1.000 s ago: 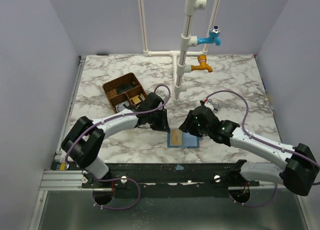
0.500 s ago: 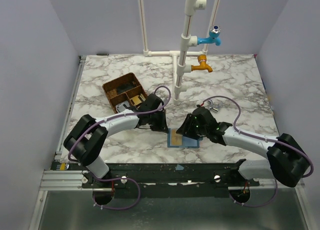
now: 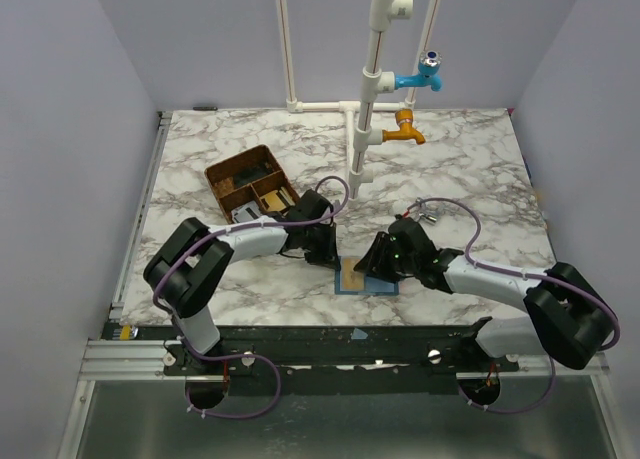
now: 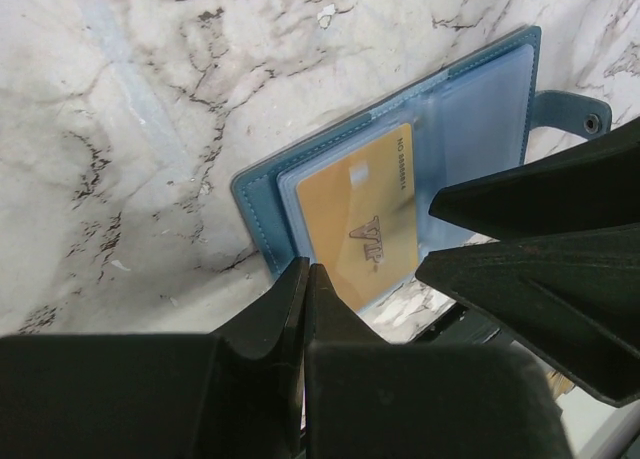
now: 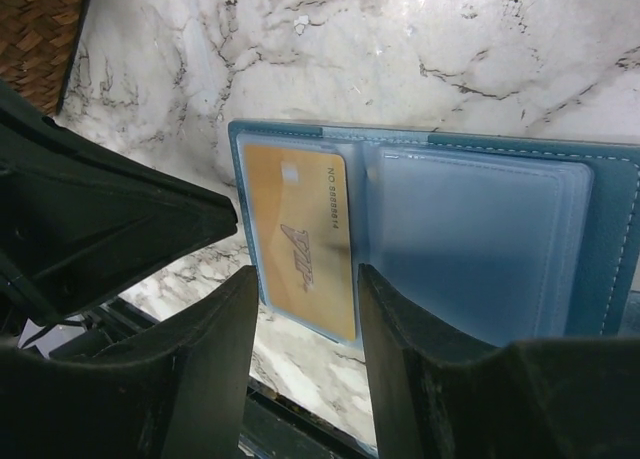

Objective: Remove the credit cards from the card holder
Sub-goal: Remove the credit card from the card holder.

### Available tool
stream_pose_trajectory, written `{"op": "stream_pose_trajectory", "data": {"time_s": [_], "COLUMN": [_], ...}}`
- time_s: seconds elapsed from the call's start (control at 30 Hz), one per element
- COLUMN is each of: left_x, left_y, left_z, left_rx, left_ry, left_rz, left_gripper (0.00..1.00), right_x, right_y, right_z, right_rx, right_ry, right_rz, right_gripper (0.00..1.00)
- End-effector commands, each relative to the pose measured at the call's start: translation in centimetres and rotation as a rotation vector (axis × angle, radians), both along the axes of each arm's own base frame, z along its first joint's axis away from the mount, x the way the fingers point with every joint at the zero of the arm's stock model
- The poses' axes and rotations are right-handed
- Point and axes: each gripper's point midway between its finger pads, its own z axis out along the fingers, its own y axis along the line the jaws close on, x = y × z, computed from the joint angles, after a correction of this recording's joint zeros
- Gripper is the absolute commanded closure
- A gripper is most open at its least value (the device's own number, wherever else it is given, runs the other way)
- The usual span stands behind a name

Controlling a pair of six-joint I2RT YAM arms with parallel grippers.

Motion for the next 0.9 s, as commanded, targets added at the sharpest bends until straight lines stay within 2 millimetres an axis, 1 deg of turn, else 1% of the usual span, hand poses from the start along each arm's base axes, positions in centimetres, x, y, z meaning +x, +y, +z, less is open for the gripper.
{"op": "stream_pose_trajectory", "data": {"time_s": [0.0, 0.33, 0.43, 0.5, 0.63, 0.7, 0.87], "left_x": [0.3, -0.2, -0.3, -0.4, -0.6, -0.6, -0.7], "left_y": [-1.4, -1.3, -1.4, -1.4, -1.5, -1.4, -1.0], "left_z": [0.5, -0.6, -0.8, -1.1, -1.4, -1.7, -2.3], "left_rx": [-0.038, -0.009, -0.003, 0.006, 0.021, 0.03, 0.063], "left_ry": [-0.011, 0.012, 0.017, 0.023, 0.034, 0.04, 0.055], "left_rz": [-0.028, -0.023, -0.025, -0.025, -0.026, -0.025, -0.011], "left_gripper": [1.0, 1.0, 1.0, 1.0, 1.0, 1.0, 1.0], "right_x": [-0.1, -0.4, -0.6, -0.8, -1.0, -1.0, -1.0], "right_y": [0.2, -0.2, -0.2, -0.2, -0.2, -0.3, -0.4], "right_z": [-0.3, -1.0, -1.3, -1.6, -2.1, -2.2, -2.1], "right_rx": [0.027, 0.029, 0.037, 0.041, 0.06, 0.072, 0.103], "right_ry": [0.012, 0.027, 0.035, 0.044, 0.057, 0.058, 0.059], "right_rz": [0.004, -0.005, -0.004, -0.003, -0.003, -0.006, -0.011], "right_gripper": [0.53, 0.54, 0.57, 0.61, 0.65, 0.65, 0.7]}}
